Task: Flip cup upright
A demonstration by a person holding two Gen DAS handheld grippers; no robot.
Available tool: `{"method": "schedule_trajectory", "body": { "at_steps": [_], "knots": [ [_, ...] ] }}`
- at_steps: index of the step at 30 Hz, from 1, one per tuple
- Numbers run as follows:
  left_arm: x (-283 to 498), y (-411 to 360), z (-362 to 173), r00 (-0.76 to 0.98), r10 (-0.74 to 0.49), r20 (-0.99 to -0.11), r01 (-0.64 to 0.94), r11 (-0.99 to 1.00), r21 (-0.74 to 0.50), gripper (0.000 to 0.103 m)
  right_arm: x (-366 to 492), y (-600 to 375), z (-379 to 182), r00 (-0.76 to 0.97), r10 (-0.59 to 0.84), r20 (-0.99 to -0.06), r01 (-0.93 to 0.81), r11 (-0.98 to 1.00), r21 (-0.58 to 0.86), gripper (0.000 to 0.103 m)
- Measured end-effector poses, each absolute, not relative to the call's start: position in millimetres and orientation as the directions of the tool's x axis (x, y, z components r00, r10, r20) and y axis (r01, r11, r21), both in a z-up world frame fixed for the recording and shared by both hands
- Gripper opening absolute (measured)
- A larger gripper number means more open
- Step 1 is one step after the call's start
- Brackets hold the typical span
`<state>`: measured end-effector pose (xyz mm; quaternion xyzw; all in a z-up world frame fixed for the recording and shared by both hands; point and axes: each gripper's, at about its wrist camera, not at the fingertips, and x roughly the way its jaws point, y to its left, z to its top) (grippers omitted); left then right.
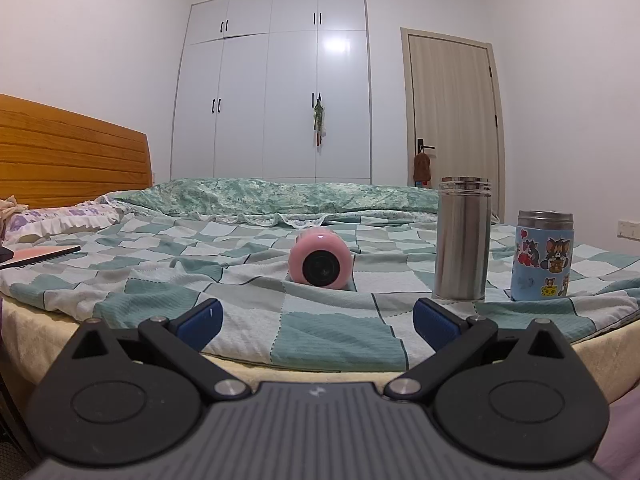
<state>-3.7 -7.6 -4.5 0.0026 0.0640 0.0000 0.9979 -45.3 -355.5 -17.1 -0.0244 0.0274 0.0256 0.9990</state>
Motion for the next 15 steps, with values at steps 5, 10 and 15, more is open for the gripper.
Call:
{"method": "schedule_trajectory", "body": {
  "at_steps": [5,10,15],
  "knots": [
    [-4.0,-8.4,-4.4,0.992,0.001,-0.127,-0.001,1.000,0.004,0.103,-45.7,-355.3,-17.0,0.997,0.050,-0.055,-0.052,0.998,-0.047,0.103],
    [-4.1,-8.6,-4.4,0.992,0.000,-0.127,0.000,1.000,0.003,0.103,-45.6,-355.1,-17.2,0.997,0.050,-0.055,-0.053,0.997,-0.051,0.103],
    [-4.1,-8.8,-4.2,0.992,0.001,-0.126,-0.001,1.000,0.003,0.103,-45.5,-355.1,-17.4,0.997,0.050,-0.054,-0.053,0.997,-0.053,0.103]
  ]
}}
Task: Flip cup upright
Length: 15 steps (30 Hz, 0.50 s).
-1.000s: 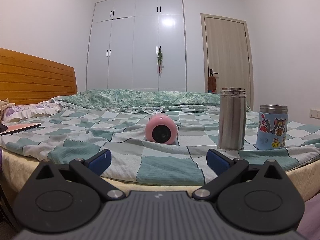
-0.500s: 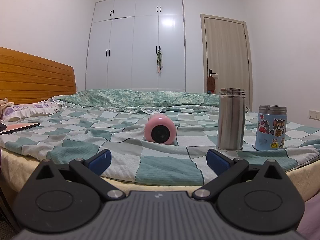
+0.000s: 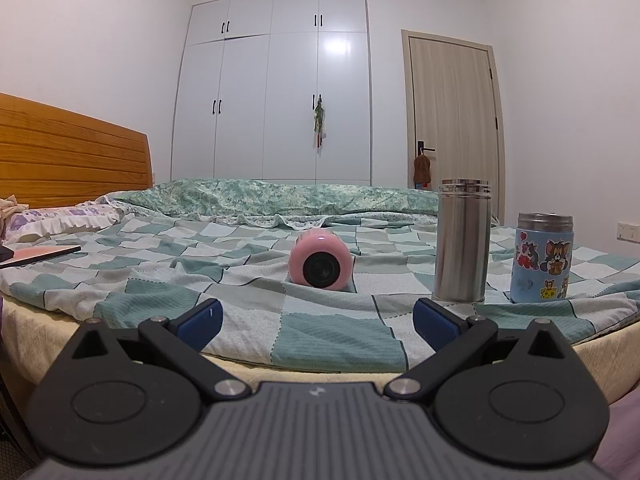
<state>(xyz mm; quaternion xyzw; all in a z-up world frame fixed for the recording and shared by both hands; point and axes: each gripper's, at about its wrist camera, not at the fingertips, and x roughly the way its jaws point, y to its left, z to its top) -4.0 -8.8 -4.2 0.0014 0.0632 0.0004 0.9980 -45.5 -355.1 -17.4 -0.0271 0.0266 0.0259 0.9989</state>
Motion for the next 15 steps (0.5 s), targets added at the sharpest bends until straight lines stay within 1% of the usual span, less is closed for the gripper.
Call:
{"method": "schedule_trajectory", "body": {
  "at_steps": [15],
  "knots": [
    [-4.0,-9.7,-4.1,0.992,0.001,-0.126,-0.001,1.000,0.002,0.103,-45.2,-354.3,-17.6,0.997,0.051,-0.053,-0.054,0.997,-0.060,0.103]
  ]
}}
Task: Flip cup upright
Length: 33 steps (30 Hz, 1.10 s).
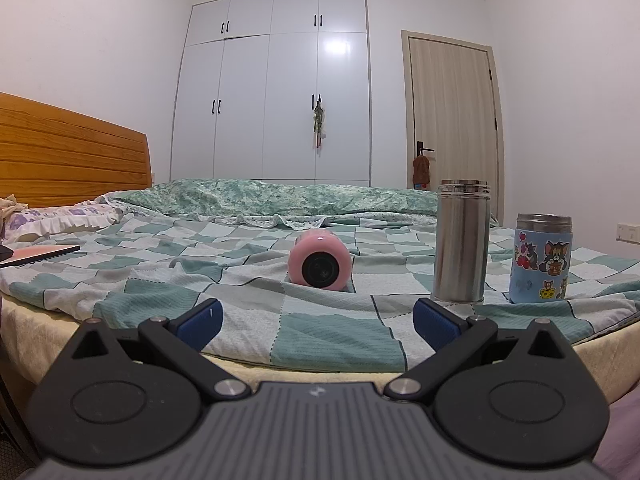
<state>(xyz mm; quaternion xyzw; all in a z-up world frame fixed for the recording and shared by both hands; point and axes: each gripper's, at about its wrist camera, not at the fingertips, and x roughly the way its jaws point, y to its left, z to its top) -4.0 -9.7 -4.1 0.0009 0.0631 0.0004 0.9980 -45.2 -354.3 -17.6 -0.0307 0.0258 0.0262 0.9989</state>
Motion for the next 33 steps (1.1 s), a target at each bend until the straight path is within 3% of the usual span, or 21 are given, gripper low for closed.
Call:
{"method": "schedule_trajectory", "body": {
  "at_steps": [33],
  "knots": [
    [-4.6,-12.4,-3.0,0.993,0.001,-0.117,-0.001,1.000,-0.005,0.103,-45.1,-353.8,-18.0,0.997,0.053,-0.054,-0.056,0.996,-0.068,0.103]
  ]
}}
